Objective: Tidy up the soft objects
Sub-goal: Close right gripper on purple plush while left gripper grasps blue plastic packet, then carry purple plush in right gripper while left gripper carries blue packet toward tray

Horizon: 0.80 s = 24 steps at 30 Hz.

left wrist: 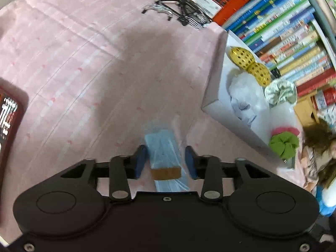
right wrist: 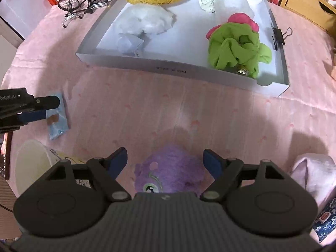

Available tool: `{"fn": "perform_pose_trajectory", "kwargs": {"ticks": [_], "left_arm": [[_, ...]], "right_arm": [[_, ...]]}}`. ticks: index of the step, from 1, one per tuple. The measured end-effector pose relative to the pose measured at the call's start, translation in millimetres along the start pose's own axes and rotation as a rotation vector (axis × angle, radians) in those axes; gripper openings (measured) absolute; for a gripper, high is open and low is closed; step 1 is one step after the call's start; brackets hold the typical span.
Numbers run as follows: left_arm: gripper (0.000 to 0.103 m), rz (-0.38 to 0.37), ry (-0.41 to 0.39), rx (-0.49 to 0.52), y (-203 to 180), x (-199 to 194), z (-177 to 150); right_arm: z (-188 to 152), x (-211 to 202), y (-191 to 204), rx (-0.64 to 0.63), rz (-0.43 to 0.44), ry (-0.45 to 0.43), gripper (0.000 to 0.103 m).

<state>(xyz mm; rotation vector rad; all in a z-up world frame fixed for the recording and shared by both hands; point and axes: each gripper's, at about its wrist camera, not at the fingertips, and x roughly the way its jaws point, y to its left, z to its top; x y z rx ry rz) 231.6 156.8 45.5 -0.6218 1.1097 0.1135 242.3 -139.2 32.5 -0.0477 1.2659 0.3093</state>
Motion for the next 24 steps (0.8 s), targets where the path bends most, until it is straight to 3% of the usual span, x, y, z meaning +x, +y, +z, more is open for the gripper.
{"fn": "perform_pose_trajectory", "kwargs": {"ticks": [4, 9, 24], "left_arm": [[0.023, 0.012, -0.018, 0.069, -7, 1, -3], [0.022, 0.017, -0.036, 0.12, -12, -1, -3], [0.022, 0.007, -0.138, 0.215, -32, -29, 10]], "right_arm": [[-2, 3, 4, -0.022, -0.007, 0.006, 0.085], [-5, 1, 6, -0.047, -0.037, -0.005, 0.062], [1, -40, 0, -0.006, 0.014, -0.146, 0.058]]}}
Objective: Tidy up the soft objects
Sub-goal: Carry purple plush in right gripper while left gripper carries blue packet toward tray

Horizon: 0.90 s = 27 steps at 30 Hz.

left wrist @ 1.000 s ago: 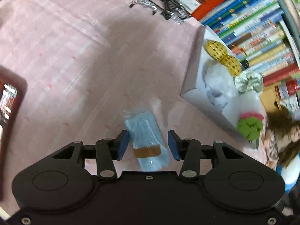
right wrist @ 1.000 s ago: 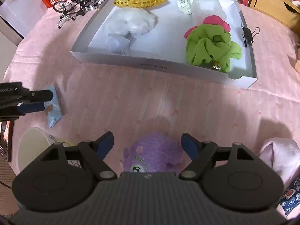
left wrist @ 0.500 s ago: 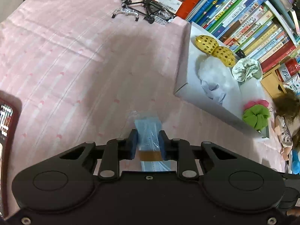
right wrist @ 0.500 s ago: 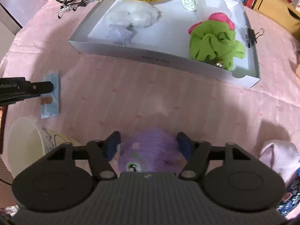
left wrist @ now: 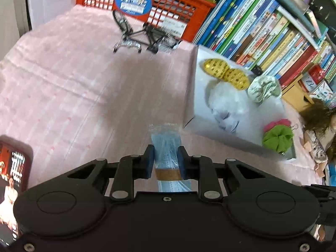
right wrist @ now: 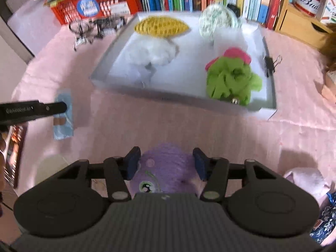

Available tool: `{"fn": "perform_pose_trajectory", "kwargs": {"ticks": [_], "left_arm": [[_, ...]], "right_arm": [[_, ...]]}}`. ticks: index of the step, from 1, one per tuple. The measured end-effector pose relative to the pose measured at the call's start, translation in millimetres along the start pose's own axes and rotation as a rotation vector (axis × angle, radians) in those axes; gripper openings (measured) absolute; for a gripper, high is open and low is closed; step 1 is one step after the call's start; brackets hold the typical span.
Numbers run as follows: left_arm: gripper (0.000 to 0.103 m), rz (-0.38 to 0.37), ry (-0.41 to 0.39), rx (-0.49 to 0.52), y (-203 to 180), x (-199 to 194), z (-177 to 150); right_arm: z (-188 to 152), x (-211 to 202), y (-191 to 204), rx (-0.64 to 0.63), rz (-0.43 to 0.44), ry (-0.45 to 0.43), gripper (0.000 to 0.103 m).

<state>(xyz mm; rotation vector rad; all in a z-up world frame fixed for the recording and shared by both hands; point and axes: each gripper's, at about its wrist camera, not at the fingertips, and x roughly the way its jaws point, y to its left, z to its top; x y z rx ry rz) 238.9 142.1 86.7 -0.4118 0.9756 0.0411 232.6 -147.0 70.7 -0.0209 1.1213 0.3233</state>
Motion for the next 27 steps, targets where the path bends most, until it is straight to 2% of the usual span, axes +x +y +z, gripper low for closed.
{"fn": "perform_pose_trajectory", "kwargs": {"ticks": [7, 11, 14, 22, 27], "left_arm": [[0.022, -0.058, -0.046, 0.017, -19, -20, 20], [0.022, -0.132, -0.075, 0.026, -34, -23, 33], [0.022, -0.16, -0.102, 0.078, -49, -21, 43], [0.022, -0.166, -0.055, 0.208, -84, 13, 55], [0.022, -0.112, -0.049, 0.286, -94, 33, 56]], "right_arm": [[21, -28, -18, 0.083, 0.005, -0.119, 0.058], [34, -40, -29, 0.158, -0.023, -0.211, 0.058], [45, -42, -34, 0.211, -0.018, -0.262, 0.058], [66, -21, -32, 0.277, 0.036, -0.379, 0.058], [76, 2, -26, 0.289, 0.01, -0.364, 0.058]]}}
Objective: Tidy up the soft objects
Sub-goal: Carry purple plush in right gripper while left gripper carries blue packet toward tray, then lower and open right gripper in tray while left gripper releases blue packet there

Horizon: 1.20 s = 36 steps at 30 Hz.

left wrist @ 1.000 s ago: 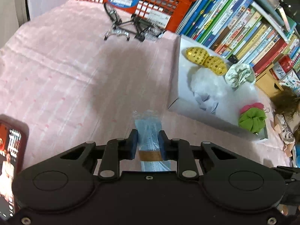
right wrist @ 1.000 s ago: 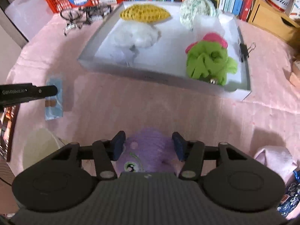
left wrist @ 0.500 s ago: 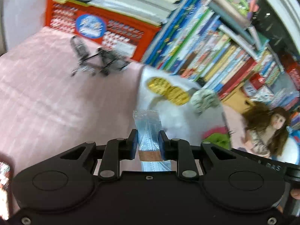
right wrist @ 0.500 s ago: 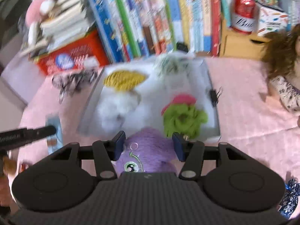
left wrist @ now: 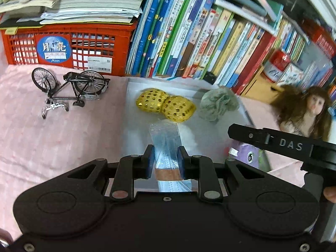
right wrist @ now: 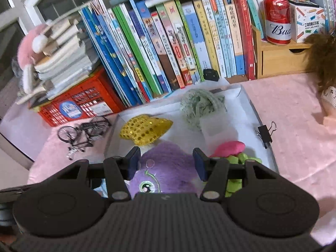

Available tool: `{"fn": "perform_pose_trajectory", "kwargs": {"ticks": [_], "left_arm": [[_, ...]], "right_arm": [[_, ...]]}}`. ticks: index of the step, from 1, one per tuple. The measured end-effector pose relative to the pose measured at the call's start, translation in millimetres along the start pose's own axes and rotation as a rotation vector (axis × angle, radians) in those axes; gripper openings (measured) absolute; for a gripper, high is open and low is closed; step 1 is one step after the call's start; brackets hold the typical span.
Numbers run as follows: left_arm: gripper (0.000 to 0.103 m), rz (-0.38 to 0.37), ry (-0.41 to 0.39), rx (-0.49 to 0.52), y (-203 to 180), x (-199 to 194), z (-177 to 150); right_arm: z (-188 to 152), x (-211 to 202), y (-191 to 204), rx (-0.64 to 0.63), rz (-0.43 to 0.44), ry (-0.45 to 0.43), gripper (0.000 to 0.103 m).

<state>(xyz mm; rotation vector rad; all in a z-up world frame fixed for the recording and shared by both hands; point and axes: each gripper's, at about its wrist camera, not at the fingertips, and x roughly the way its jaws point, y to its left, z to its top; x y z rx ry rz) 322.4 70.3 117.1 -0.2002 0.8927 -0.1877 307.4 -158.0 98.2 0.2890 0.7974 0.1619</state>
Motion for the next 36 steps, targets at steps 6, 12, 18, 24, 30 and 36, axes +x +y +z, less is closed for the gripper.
{"fn": "perform_pose_trajectory", "kwargs": {"ticks": [6, 12, 18, 24, 30, 36], "left_arm": [[0.022, 0.086, -0.028, 0.099, -5, 14, 2], [0.022, 0.12, -0.02, 0.165, -12, 29, 3], [0.022, 0.122, 0.0, 0.189, -15, 42, -2], [0.023, 0.125, 0.006, 0.178, -12, 50, -5], [0.024, 0.129, 0.008, 0.166, -8, 55, -7], [0.031, 0.131, -0.001, 0.178, -8, 52, -10]], "right_arm": [[-2, 21, -2, 0.014, -0.041, -0.007, 0.058], [-4, 37, -6, 0.037, -0.067, -0.004, 0.059], [-9, 51, -8, 0.042, -0.067, 0.03, 0.059], [-12, 62, -5, 0.036, -0.062, 0.077, 0.06], [-19, 68, -2, 0.029, -0.073, 0.09, 0.061], [-18, 67, -2, 0.021, -0.068, 0.087, 0.066]]}}
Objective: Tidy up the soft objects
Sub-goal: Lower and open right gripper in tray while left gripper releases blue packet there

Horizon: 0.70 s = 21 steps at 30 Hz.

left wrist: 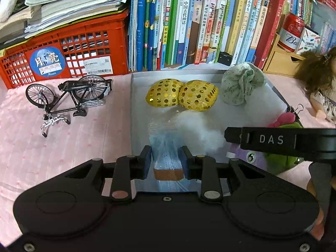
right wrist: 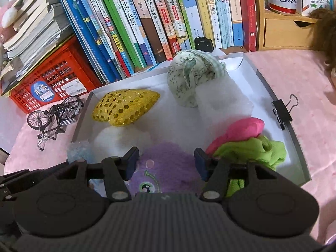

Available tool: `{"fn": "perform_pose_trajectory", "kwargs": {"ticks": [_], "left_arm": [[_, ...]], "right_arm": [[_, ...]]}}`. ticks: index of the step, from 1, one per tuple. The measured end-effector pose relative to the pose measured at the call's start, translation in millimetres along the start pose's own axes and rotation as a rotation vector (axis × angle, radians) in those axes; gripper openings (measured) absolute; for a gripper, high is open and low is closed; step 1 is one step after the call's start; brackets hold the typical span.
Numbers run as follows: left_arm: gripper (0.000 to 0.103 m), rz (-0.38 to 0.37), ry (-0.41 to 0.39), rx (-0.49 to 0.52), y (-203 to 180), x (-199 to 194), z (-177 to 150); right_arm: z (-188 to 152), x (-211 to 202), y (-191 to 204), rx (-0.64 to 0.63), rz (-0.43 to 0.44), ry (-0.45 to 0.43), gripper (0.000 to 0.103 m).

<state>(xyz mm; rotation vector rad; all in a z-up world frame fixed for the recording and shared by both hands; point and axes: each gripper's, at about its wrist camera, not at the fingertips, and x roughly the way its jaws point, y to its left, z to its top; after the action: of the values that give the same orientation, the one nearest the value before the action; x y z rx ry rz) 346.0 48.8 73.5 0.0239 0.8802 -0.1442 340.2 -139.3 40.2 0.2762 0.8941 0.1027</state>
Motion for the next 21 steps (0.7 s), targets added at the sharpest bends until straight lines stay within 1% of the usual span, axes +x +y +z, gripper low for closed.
{"fn": "perform_pose_trajectory", "kwargs": {"ticks": [1, 4, 9, 12, 14, 17, 21], "left_arm": [[0.032, 0.004, 0.001, 0.004, -1, -1, -1], [0.035, 0.005, -0.007, 0.007, -3, -7, -2], [0.038, 0.004, -0.032, 0.01, -6, -28, -2], [0.044, 0.011, -0.063, 0.022, -10, -46, -3], [0.047, 0.016, -0.075, 0.014, -11, -58, -4], [0.048, -0.009, -0.087, 0.0, -13, -77, -8], [0.052, -0.007, -0.127, 0.02, -22, -105, -17]], "right_arm": [[0, -1, 0, 0.001, 0.002, -0.003, 0.071], [0, -7, -3, 0.011, 0.014, -0.013, 0.075], [4, -26, -2, -0.023, 0.012, -0.048, 0.077], [6, -42, -4, -0.033, 0.017, -0.074, 0.078], [6, -54, -6, -0.042, 0.022, -0.092, 0.078], [4, -74, -8, -0.067, 0.025, -0.117, 0.08], [-2, -103, -14, -0.101, 0.041, -0.153, 0.083]]}}
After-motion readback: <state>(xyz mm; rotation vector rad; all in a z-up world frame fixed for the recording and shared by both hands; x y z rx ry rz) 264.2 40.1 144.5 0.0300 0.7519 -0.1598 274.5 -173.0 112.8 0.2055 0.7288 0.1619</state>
